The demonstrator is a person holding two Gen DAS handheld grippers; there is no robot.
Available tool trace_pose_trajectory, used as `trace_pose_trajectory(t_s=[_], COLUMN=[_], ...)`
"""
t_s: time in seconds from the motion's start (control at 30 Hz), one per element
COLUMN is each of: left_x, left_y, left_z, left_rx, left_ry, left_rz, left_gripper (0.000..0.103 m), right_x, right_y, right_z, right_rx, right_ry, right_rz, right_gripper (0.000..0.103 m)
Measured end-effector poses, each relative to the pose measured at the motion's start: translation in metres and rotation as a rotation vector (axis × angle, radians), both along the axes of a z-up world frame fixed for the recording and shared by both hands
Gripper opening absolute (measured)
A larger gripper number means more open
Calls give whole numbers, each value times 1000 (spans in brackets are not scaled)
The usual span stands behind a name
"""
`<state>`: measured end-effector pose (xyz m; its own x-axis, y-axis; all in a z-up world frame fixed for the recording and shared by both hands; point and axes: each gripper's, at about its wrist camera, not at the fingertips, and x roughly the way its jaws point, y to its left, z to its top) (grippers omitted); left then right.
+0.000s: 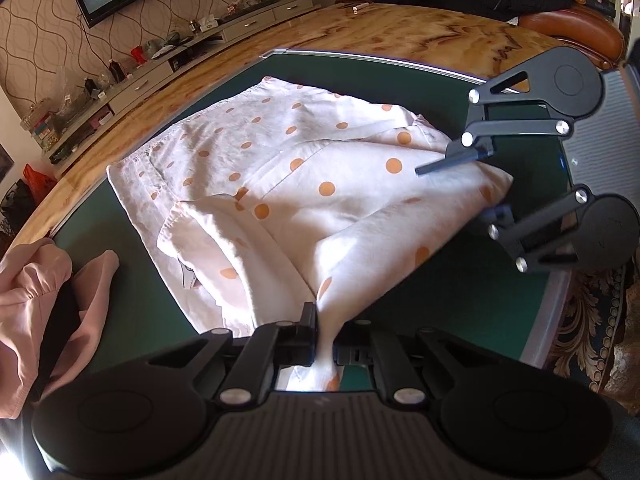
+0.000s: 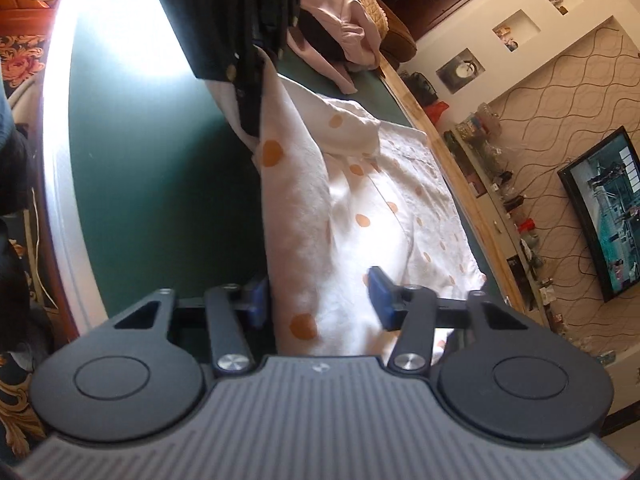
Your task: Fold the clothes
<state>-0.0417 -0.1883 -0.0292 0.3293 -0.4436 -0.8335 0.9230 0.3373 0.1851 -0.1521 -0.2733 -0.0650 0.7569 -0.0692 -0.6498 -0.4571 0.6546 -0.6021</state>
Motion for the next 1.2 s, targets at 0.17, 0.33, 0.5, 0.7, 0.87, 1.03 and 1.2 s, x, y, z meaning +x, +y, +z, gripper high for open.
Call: trace_pose_trajectory(t_s=[0.17, 0.33, 0.5, 0.7, 0.87, 1.03, 1.2], left_x=[-14, -28, -21, 37, 114, 200, 240], left_y=[9, 32, 43, 16, -25, -62, -62], left_z=[19, 61, 112, 128, 92, 29, -20], left_rx=[21, 44, 80, 100, 130, 161, 149], left_ry=[59, 192, 304, 377, 421, 460, 446], left_rz=[-59, -129, -191, -270, -348, -309, -167], left_gripper=[6, 6, 5, 5, 5, 12, 41], right_x=[-18, -48, -46, 24, 130, 218, 256], right_y=[-5, -3, -13, -65, -130, -182, -200], right_z=[31, 90, 147, 168, 132, 64, 6], right_rx=[70, 204, 372, 594, 782, 914, 883], right_ry=[62, 169, 309, 474, 609, 704, 662], right_rz=[40, 116, 181, 160, 71, -26, -157], right_gripper=[13, 13, 13, 13, 13, 13, 41])
